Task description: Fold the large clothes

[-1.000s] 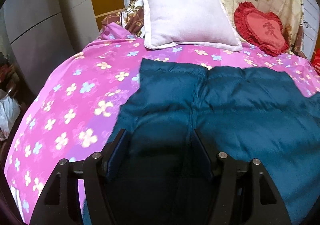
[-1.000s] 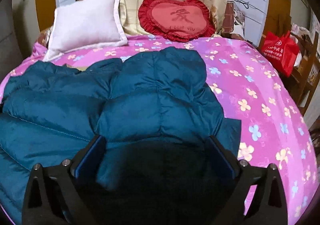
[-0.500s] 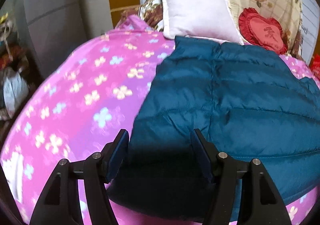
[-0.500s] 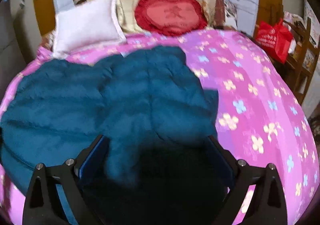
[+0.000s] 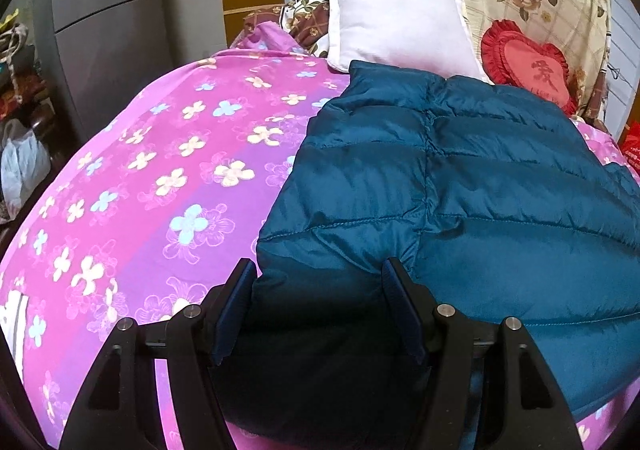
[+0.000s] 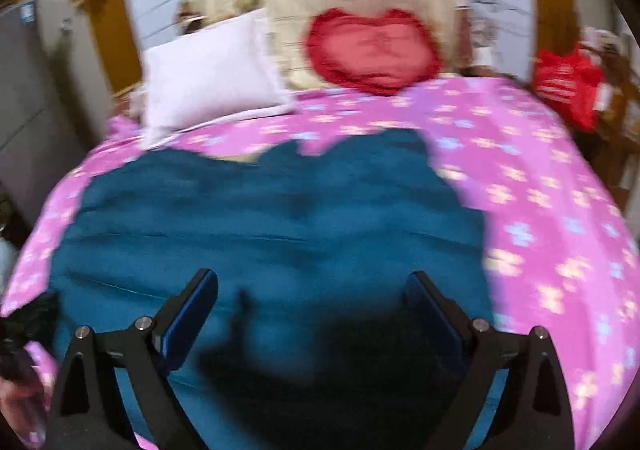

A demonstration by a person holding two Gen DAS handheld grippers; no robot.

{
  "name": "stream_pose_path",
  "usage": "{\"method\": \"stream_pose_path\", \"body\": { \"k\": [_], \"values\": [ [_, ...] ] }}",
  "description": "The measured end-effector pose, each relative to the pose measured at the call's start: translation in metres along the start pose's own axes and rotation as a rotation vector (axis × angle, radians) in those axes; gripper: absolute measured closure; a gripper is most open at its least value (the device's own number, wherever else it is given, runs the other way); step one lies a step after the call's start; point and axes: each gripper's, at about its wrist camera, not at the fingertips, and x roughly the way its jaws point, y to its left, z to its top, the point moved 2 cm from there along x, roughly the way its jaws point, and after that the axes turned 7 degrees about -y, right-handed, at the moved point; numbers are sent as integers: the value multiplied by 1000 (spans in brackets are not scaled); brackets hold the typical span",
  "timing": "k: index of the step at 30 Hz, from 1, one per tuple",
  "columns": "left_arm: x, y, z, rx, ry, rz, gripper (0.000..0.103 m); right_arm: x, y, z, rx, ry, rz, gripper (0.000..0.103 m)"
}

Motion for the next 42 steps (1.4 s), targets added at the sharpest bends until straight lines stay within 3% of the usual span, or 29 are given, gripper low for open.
{"method": "stream_pose_path", "body": {
  "k": [7, 11, 16, 21, 27, 34, 39, 42],
  "values": [
    [4, 2, 0, -12, 6, -18, 53, 63, 115, 25, -154, 30, 136, 9],
    [7, 3, 1, -2, 5, -30, 52, 103, 156, 34, -198, 56, 103, 9],
    [10, 6, 3, -20, 5, -49, 48, 149, 161, 29, -177, 134, 19, 7],
    [11, 4, 3, -22, 14, -43, 47, 146, 156, 21, -170, 118, 22, 7],
    [11, 5, 1, -18, 7, -41, 45, 86, 132, 21, -208, 60, 68, 7],
    [11, 5, 0, -19, -4, -25, 40, 30, 51, 12, -261, -50, -103, 7],
    [10, 2, 0, 6, -18, -13, 40, 30, -25, 2, -137, -2, -212, 7],
    [11, 2, 0, 6, -31, -30, 39, 37, -56, -18, -52, 15, -200, 6]
  ]
}}
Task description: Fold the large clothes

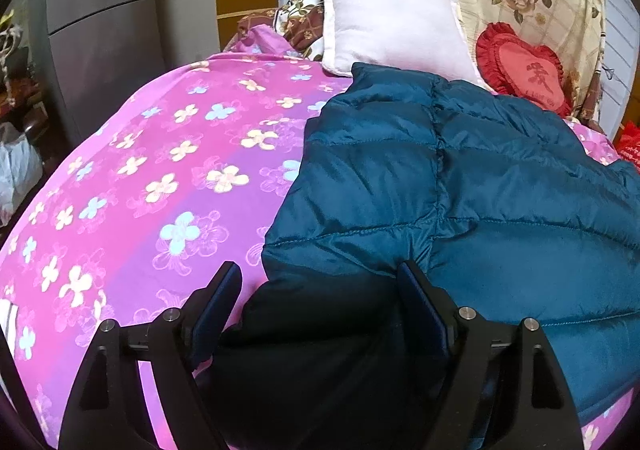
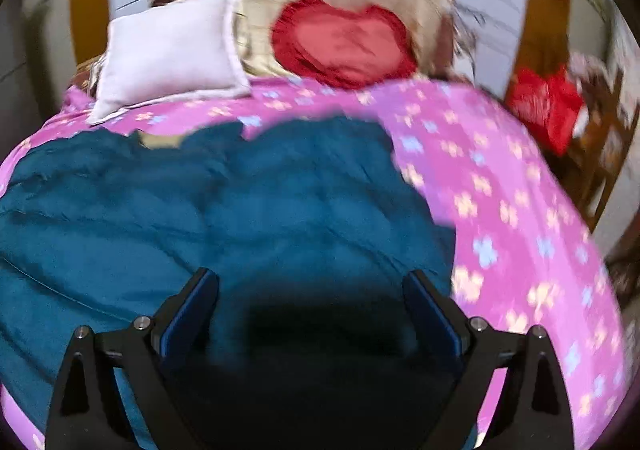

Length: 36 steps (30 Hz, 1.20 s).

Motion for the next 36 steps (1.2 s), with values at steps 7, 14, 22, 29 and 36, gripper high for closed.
{"method": "stream_pose_path", "body": {
  "k": [7, 14, 22, 29, 36],
  "values": [
    [4, 6, 5, -47, 22, -46, 39, -11, -17, -11, 29, 12, 38, 4],
    [13, 28, 16, -223, 79, -205, 39, -43, -64, -6, 181, -33, 92, 0],
    [29, 29, 14, -284, 154, -313, 39, -12, -93, -29, 247, 101, 158, 0],
    [39, 25, 10, -309, 193, -366, 27, 15, -101, -36, 295, 148, 259, 0],
    [41, 13, 10, -253, 163, -357, 16, 40, -93, -35, 305, 186, 359, 0]
  ]
}}
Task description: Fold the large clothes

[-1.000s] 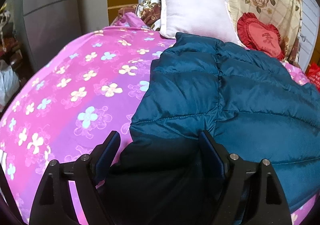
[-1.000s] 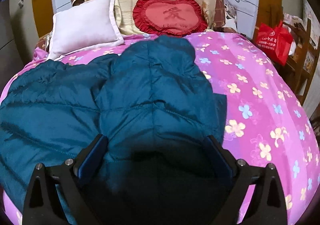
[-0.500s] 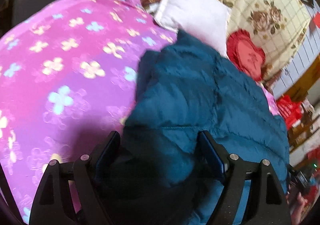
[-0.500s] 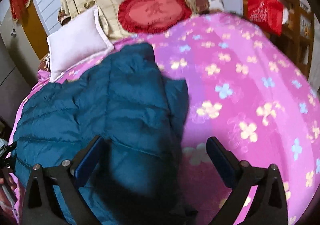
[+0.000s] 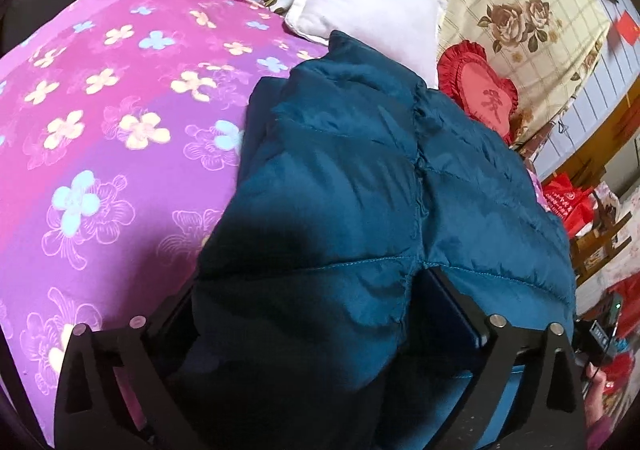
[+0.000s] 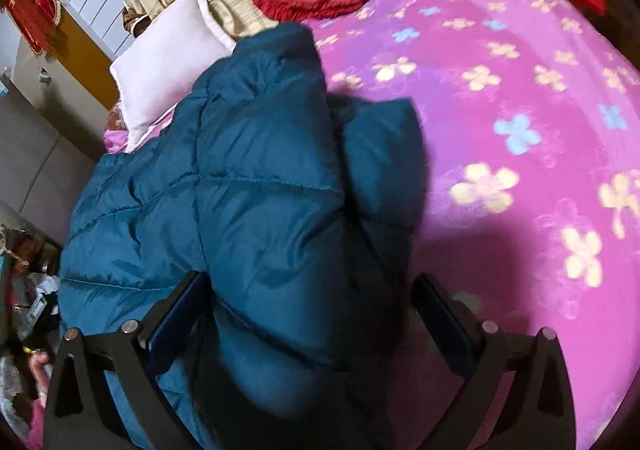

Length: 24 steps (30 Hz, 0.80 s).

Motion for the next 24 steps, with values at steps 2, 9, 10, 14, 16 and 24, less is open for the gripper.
{"method": "stream_pose_path", "body": {
  "k": [2, 9, 10, 14, 16, 24],
  "values": [
    [0, 2, 1, -5, 5, -13, 17, 4, 7, 0, -20, 8, 8, 0],
    [-10, -3, 2, -42, 15, -95, 75, -1, 39, -7, -87, -16, 22, 39],
    [-15, -7, 3, -24, 5, -97, 85, -3, 43, -7, -99, -22, 21, 50],
    [-38, -21, 3, 36, -29, -77, 96, -25, 61, -9, -156, -60, -4, 69],
    [-53, -25, -1, 40, -23, -69, 98, -40, 66, -10, -145, -76, 2, 71],
    [-141, -37, -40, 114, 36, -77, 99, -124, 82, -42, -164, -61, 61, 73]
  ]
}}
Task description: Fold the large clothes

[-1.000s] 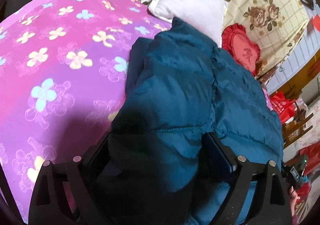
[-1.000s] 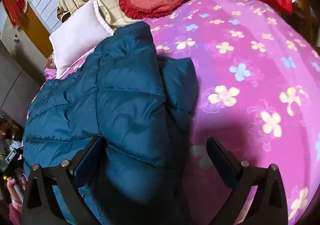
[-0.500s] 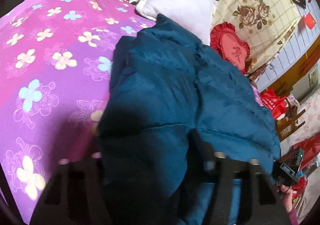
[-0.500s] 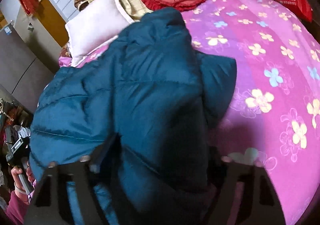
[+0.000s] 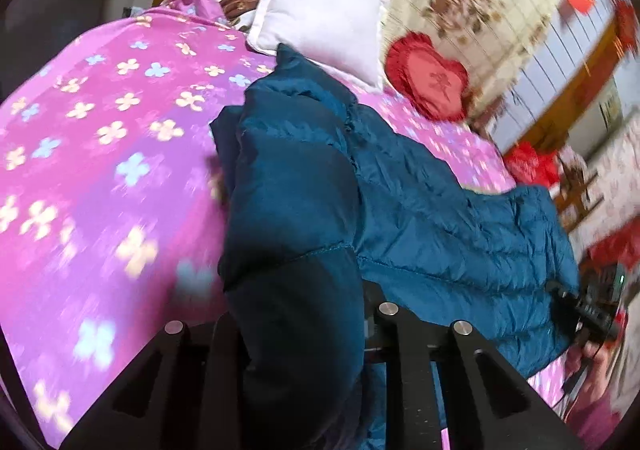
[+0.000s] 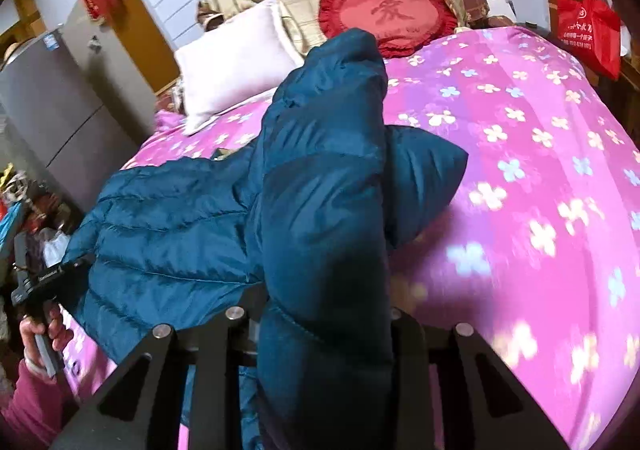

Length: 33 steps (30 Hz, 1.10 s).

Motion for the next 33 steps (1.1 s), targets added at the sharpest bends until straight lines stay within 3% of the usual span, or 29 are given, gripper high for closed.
{"method": "stream_pose_path", "body": {
  "k": [4, 8, 11, 13, 16, 23, 27, 29, 33],
  "values": [
    [-38, -6, -35, 32, 33, 13, 99, -45, 10, -36, 8, 33, 28, 72],
    [-46, 0, -63, 10, 66, 61, 94, -72, 7, -73, 21, 69, 40, 68],
    [-35, 8, -78, -12, 82, 143, 79, -74, -5, -93, 56, 87, 7, 60],
    [-28, 13, -85, -13, 60, 193, 64, -66, -10, -103, 52, 100, -57, 53],
    [-27, 14, -90, -17, 21, 249, 54, -51, -8, -116, 3, 93, -163, 40],
    [-61, 4, -95, 26, -74, 336, 54, -63, 8, -119, -62, 67, -281, 34],
    [-89, -2, -93, 69, -159, 373, 54, -93, 25, -115, -108, -4, -348, 31],
    [-95, -8, -92, 91, -175, 380, 54, -105, 36, -111, -119, -41, -339, 24],
    [-102, -24, -96, 142, -192, 384, 54, -118, 70, -106, -145, -85, -261, 22]
  ]
}}
